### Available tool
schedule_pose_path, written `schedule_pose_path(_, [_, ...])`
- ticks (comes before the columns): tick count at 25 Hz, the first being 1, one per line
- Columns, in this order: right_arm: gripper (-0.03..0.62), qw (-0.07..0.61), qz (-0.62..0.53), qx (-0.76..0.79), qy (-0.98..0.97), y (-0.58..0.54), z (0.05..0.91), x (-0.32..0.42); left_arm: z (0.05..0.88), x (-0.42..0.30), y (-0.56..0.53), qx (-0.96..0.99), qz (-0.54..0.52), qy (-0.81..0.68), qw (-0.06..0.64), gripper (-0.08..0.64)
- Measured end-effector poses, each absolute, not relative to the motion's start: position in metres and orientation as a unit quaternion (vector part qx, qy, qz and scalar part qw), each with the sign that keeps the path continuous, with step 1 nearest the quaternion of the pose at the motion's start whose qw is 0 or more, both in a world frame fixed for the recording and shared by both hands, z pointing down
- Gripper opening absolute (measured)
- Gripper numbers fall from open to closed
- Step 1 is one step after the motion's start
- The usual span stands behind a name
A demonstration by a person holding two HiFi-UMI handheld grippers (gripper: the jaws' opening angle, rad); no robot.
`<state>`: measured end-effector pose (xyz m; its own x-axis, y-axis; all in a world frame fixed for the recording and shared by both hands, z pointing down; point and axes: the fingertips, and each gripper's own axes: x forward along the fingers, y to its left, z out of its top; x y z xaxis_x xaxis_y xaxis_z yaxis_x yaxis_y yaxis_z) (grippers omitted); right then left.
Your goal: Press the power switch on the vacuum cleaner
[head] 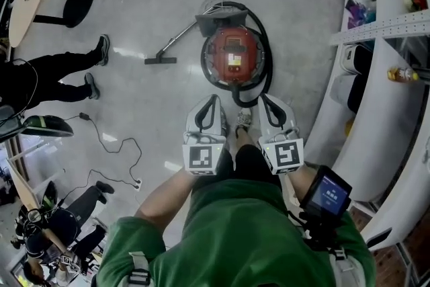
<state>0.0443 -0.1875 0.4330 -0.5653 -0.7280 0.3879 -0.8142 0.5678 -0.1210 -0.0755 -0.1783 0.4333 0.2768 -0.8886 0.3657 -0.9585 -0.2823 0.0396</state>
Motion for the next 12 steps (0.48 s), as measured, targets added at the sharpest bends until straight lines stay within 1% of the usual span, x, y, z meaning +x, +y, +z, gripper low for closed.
schedule_pose_path(7, [-0.003, 0.168, 0.162, 0.438, -0.868, -0.205, 0.469, 0.042, 0.48, -0.069, -0.196, 0.795, 0.16, -0.566, 0.147, 0.007])
schedule_pose_path(12, [-0.003, 0.183, 0.174, 0.435, -0.864, -0.216, 0.511, 0.042, 0.532, -0.064, -0.209, 0.795, 0.184, -0.553, 0.171, 0.007])
